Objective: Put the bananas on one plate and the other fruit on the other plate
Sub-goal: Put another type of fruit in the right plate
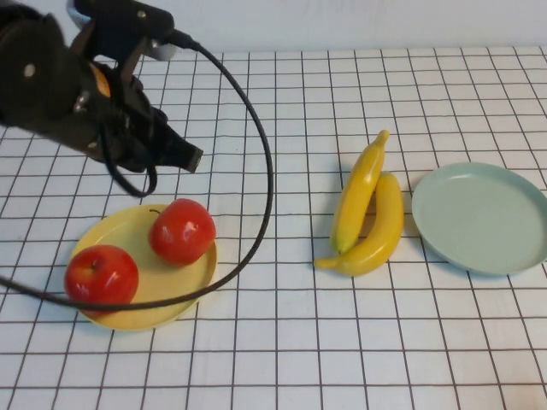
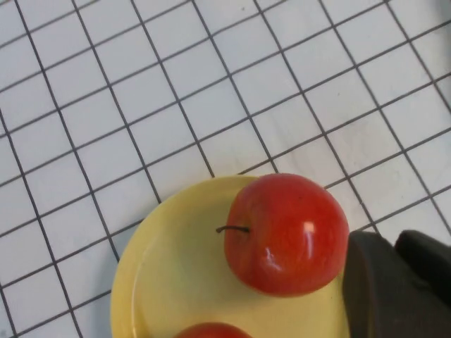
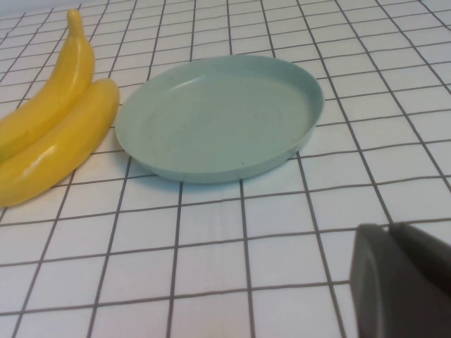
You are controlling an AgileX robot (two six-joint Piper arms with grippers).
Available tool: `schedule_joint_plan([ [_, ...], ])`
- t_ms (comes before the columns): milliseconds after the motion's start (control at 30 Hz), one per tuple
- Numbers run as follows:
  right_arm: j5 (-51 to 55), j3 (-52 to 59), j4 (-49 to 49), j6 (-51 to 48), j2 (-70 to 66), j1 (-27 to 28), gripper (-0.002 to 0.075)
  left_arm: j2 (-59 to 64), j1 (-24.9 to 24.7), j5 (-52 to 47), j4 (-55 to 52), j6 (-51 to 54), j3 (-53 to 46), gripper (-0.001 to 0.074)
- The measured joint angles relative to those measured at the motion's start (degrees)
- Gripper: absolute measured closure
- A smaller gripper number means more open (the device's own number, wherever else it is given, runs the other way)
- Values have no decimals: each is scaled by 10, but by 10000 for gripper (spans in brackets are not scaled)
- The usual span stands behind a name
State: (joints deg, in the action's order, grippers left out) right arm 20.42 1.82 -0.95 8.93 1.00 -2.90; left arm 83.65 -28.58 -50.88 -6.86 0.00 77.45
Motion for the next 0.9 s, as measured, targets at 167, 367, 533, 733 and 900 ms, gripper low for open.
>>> schedule_joint_plan([
  [167,0,0,0,0,0,0,742,-129,0,120,6,-9,-133,729],
  [367,0,0,0,0,0,0,742,-299,0,248,3,-86,-310,734],
  [533,0,0,0,0,0,0,742,-379,0,264,-40,-106,-389,734],
  [733,0,0,0,0,0,0,742,-472,0,264,-52,-121,-434,735],
  [900,0,0,0,0,0,0,742,-556,0,286,-80,-156,-493,735],
])
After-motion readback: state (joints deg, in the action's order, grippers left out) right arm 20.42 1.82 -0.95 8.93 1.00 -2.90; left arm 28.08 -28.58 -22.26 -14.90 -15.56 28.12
